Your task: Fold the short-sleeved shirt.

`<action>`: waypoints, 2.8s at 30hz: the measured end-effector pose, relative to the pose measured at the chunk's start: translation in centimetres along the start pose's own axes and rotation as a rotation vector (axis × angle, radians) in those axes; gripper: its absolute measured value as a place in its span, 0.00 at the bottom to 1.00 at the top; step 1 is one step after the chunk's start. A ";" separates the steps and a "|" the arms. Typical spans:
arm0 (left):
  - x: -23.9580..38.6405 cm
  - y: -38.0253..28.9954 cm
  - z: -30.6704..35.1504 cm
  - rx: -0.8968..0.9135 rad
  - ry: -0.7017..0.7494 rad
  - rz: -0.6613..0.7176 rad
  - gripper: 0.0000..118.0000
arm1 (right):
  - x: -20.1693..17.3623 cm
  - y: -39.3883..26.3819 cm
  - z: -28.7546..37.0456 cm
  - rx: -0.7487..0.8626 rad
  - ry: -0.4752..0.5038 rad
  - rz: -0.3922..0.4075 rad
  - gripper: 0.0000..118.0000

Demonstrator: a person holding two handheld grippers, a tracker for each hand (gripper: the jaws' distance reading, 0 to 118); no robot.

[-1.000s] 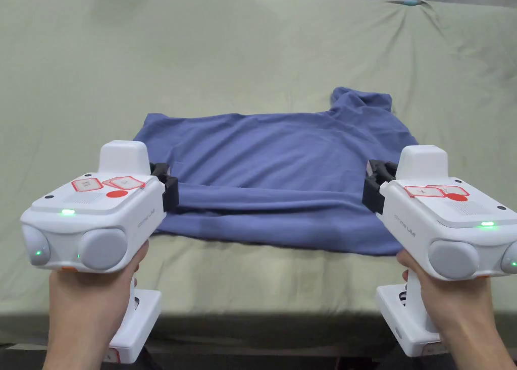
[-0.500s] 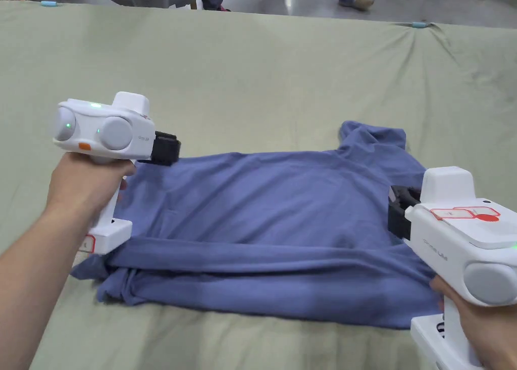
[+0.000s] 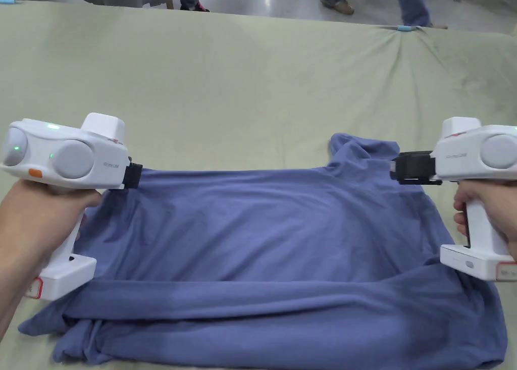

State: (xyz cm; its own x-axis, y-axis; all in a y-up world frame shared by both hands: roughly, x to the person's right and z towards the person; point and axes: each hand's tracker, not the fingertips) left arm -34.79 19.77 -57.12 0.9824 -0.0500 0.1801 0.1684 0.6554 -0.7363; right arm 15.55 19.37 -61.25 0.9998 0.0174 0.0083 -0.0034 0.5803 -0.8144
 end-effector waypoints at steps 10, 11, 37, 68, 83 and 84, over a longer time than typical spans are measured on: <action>0.5 -0.2 0.9 0.017 0.011 0.042 0.00 | -2.6 -0.9 -0.9 -0.010 0.011 -0.027 0.02; 0.9 -0.1 1.4 0.023 0.015 0.040 0.00 | -2.8 -1.0 0.4 0.023 -0.006 0.014 0.02; 5.7 -17.1 18.5 0.206 0.068 0.147 0.94 | -2.4 -21.7 19.1 0.237 0.007 0.173 0.82; -6.5 -23.6 13.2 0.190 -0.386 0.950 0.99 | -16.4 -23.8 21.0 0.507 0.064 0.127 0.00; -4.2 -22.0 6.4 0.208 -0.436 1.106 0.13 | -15.5 -23.3 22.1 0.507 0.037 0.111 0.00; -5.0 -22.0 7.0 0.239 -0.403 1.104 0.13 | -15.7 -23.3 22.0 0.506 0.039 0.112 0.00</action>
State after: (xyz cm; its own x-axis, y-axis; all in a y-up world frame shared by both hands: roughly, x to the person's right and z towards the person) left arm -43.94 10.87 -37.21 0.4841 0.8386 -0.2499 -0.8102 0.3217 -0.4899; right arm -0.53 23.50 -29.59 0.9927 0.0776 -0.0926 -0.1100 0.8978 -0.4264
